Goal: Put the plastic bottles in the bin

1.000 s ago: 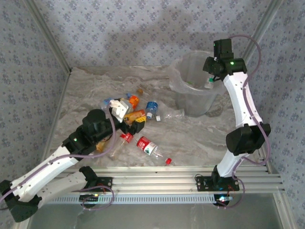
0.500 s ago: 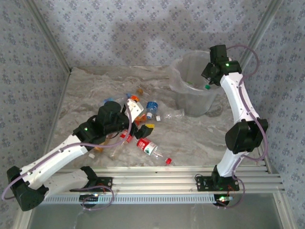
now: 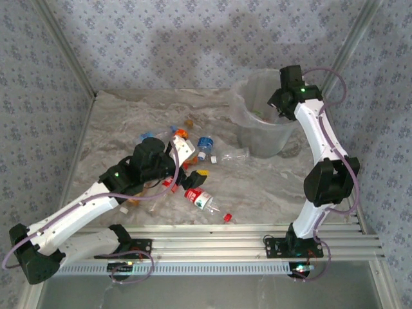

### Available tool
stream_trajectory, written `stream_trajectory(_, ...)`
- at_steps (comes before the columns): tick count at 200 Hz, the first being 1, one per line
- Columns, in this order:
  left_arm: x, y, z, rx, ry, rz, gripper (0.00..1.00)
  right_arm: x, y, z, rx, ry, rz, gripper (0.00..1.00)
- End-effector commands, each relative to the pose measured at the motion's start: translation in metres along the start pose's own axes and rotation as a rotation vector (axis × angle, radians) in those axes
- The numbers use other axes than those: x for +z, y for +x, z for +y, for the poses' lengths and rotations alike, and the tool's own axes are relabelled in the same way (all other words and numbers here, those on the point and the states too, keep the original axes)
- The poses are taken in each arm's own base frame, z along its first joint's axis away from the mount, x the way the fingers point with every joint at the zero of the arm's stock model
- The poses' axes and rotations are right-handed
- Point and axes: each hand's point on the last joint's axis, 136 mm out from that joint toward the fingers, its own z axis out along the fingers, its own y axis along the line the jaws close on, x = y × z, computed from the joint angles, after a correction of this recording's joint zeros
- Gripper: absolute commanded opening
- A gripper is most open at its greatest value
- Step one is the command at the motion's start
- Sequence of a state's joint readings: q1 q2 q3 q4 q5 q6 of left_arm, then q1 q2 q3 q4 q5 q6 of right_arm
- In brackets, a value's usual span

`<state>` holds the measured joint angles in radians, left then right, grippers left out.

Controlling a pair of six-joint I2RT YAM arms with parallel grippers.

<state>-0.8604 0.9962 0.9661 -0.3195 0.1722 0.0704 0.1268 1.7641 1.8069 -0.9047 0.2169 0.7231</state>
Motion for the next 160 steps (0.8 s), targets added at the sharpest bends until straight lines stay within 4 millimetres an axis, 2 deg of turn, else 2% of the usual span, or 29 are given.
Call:
stream_trajectory(1, -0.009, -0.017, -0.004, 0.026, 0.013, -0.040, 1.00, -0.004, 0.001, -0.002, 0.018, 0.007, 0.004, 0.74)
stream_trajectory(49, -0.008, -0.016, -0.004, 0.026, 0.010, -0.038, 1.00, -0.019, -0.013, 0.005, 0.016, -0.033, -0.044, 0.76)
stream_trajectory(77, -0.009, -0.016, -0.004, 0.027, 0.009, -0.038, 1.00, -0.035, -0.026, 0.025, -0.040, -0.136, -0.107, 0.76)
stream_trajectory(120, -0.012, -0.018, -0.003, 0.032, 0.000, -0.054, 1.00, -0.087, -0.033, 0.060, -0.269, -0.273, -0.272, 0.78)
stream_trajectory(139, -0.013, -0.019, -0.002, 0.035, -0.008, -0.062, 1.00, -0.108, -0.027, 0.070, -0.369, -0.320, -0.319, 0.78)
stream_trajectory(160, -0.015, -0.020, 0.000, 0.039, -0.019, -0.072, 1.00, -0.130, -0.011, 0.080, -0.485, -0.369, -0.354, 0.78)
